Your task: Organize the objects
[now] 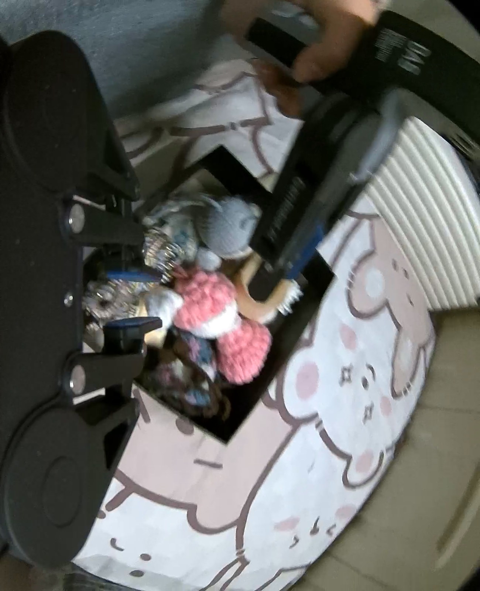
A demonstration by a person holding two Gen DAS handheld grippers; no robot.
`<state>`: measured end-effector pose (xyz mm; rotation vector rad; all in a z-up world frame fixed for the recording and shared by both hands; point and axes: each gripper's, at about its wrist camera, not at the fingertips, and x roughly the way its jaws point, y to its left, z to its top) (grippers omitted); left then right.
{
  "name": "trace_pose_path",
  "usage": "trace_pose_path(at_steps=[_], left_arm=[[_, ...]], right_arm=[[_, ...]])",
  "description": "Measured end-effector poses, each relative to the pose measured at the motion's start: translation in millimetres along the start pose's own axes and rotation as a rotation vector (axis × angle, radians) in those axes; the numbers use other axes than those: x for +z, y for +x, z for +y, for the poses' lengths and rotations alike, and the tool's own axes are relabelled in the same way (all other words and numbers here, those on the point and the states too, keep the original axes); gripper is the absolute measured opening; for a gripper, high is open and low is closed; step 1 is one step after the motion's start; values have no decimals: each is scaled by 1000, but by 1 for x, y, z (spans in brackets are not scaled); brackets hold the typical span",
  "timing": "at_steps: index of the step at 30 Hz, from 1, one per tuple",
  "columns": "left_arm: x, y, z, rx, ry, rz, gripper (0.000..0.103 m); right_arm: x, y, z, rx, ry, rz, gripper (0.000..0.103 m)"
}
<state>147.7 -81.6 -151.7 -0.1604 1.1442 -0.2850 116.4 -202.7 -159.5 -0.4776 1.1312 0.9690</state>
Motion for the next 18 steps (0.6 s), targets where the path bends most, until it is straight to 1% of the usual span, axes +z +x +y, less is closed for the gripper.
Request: trace_pose_path(at_steps=[1, 2, 3, 4, 5, 6, 7, 8, 9, 10, 11, 13, 15, 18], left_arm=[[0, -2, 1, 6, -3, -7, 39], [1, -4, 1, 13, -9, -14, 47], [1, -6, 2, 20, -17, -21, 50], [1, -7, 3, 26, -26, -24, 56], [1, -9, 4, 35, -35, -27, 62], [1, -11, 4, 46, -41, -28, 65], [0, -13, 5, 63, -46, -31, 73], [0, -15, 6, 78, -47, -33, 80], [-1, -17, 6, 92, -48, -35, 83], [-1, -20, 6, 102, -49, -37, 88], [-2, -22, 6, 105, -51, -36, 92], [-3, -28, 6, 109, -48, -37, 99], [-4, -34, 2, 133, -32, -44, 100], [-4, -46, -1, 162, -16, -58, 101]], right_arm=[[0, -3, -1, -5, 13, -14, 24], [1, -7, -4, -13, 32, -30, 26], [1, -10, -6, -21, 44, -42, 32], [1, -12, -7, -29, 54, -53, 38], [2, -14, -8, -39, 62, -59, 42], [2, -14, -9, -50, 67, -63, 51], [2, -16, -9, -64, 70, -67, 63], [2, -18, -8, -86, 72, -71, 68], [2, -19, -9, -102, 73, -73, 75], [3, -20, -9, -118, 78, -73, 80], [3, -21, -9, -128, 83, -74, 83], [3, -25, -8, -145, 90, -81, 94], [5, -30, -5, -156, 90, -92, 96], [9, -40, -1, -173, 101, -112, 97]])
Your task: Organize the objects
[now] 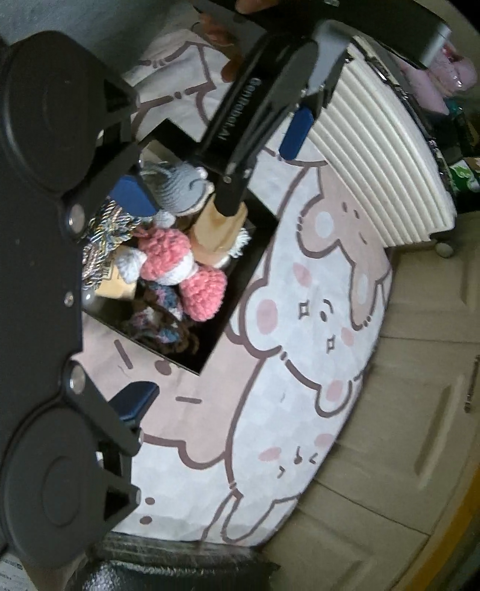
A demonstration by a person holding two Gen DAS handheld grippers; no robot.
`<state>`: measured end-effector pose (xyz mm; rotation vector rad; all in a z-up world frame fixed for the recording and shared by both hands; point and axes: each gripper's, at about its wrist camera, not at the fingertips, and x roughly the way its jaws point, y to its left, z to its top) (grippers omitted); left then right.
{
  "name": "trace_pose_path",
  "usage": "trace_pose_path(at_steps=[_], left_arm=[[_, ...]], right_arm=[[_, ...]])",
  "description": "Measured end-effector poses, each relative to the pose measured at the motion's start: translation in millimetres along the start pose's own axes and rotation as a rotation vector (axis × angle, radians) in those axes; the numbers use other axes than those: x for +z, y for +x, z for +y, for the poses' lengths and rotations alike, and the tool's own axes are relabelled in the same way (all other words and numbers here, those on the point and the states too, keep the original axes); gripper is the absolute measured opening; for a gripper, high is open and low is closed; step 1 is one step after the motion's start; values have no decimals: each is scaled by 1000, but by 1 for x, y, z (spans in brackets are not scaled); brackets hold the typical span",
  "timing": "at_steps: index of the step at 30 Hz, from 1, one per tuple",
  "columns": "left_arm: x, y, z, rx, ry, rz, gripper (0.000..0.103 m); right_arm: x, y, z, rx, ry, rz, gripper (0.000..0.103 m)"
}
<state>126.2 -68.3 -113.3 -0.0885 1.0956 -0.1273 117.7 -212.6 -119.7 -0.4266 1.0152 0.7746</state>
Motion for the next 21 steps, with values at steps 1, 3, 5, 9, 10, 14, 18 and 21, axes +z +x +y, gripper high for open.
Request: trace_pose_path(at_steps=[1, 3, 5, 9, 10, 14, 18, 21], left_arm=[[1, -4, 0, 5, 2, -5, 101], [2, -13, 0, 13, 1, -20, 101], [4, -23, 1, 20, -6, -40, 101], [5, -46, 2, 18, -10, -85, 101], [5, -51, 1, 19, -7, -92, 101], [1, -73, 1, 34, 2, -125, 101], [-6, -90, 2, 34, -8, -151, 101], [-13, -103, 0, 40, -4, -172, 101]], right_arm=[[2, -4, 1, -8, 4, -8, 97], [6, -12, 2, -20, 17, -22, 97], [9, -21, 1, -22, 38, -35, 97], [12, -36, 0, -14, 68, -60, 97], [12, -39, 0, -14, 76, -64, 97], [12, -55, 0, -21, 121, -76, 97], [10, -72, 0, -32, 171, -89, 97], [7, -84, 2, -49, 191, -97, 97]])
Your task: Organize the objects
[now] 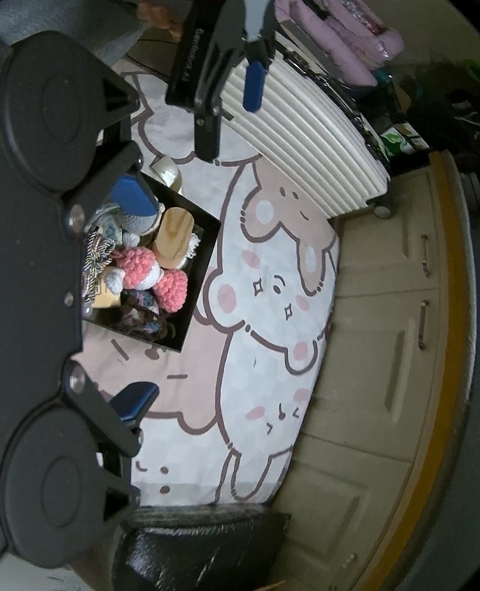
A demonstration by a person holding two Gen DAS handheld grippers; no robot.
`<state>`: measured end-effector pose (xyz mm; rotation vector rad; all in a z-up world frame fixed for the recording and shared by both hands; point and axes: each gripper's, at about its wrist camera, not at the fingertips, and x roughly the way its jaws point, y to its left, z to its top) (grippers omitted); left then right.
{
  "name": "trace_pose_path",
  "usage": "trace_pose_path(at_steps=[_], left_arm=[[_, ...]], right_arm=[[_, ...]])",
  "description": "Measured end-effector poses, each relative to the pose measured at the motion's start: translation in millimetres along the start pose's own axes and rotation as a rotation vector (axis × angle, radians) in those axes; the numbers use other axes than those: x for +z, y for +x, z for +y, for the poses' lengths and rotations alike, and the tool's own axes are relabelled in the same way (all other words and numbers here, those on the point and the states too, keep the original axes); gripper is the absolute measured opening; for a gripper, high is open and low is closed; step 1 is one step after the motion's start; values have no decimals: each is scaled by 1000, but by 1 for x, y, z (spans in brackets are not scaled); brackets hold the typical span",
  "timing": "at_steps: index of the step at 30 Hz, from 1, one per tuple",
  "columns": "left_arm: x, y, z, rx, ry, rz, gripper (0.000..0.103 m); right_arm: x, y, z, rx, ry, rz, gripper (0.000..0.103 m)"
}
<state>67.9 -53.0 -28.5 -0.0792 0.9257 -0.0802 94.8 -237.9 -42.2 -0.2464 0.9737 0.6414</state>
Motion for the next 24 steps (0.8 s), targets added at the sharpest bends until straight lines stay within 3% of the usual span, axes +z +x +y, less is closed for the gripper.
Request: trace_pose_path(at_steps=[11, 17, 24], left_arm=[[-15, -33, -13, 15, 12, -28, 101], [-26, -42, -20, 21, 19, -27, 101], [-38, -45, -21, 62, -1, -16, 101]], right_arm=[[-18, -35, 5, -82, 55, 9, 97], [-31, -37, 14, -208, 57, 58, 97], [-55, -35, 13, -210, 129, 51, 97]])
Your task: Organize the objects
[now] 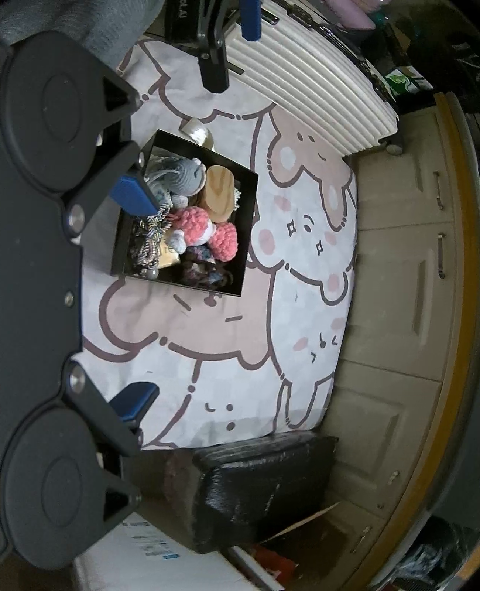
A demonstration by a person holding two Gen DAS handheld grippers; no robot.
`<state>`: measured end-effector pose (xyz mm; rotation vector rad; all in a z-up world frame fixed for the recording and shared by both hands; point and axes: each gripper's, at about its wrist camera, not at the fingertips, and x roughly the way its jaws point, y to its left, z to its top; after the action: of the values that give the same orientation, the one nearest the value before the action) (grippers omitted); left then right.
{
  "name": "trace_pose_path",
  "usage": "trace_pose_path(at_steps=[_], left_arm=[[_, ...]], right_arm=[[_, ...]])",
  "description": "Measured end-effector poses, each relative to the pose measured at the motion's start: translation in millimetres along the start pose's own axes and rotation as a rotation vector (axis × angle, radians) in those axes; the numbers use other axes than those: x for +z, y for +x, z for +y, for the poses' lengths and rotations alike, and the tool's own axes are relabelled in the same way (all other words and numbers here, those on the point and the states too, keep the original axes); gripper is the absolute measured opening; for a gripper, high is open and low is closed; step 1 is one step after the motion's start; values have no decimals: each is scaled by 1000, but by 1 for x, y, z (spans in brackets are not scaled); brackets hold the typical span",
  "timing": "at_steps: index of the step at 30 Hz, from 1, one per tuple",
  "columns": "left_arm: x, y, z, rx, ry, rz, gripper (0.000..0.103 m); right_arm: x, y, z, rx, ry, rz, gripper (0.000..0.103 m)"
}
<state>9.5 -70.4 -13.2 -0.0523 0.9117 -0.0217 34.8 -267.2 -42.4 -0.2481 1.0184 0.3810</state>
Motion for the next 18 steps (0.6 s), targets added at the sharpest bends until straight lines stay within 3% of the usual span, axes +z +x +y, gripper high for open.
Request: trace_pose_path(at_steps=[4, 18], left_arm=[[-7, -2, -1, 45, 0, -15, 101], [-26, 6, 2, 47, -30, 38, 101]], right_arm=[[-10, -1, 3, 5, 35, -26, 97], [-27, 12, 5, -85, 147, -83, 97]])
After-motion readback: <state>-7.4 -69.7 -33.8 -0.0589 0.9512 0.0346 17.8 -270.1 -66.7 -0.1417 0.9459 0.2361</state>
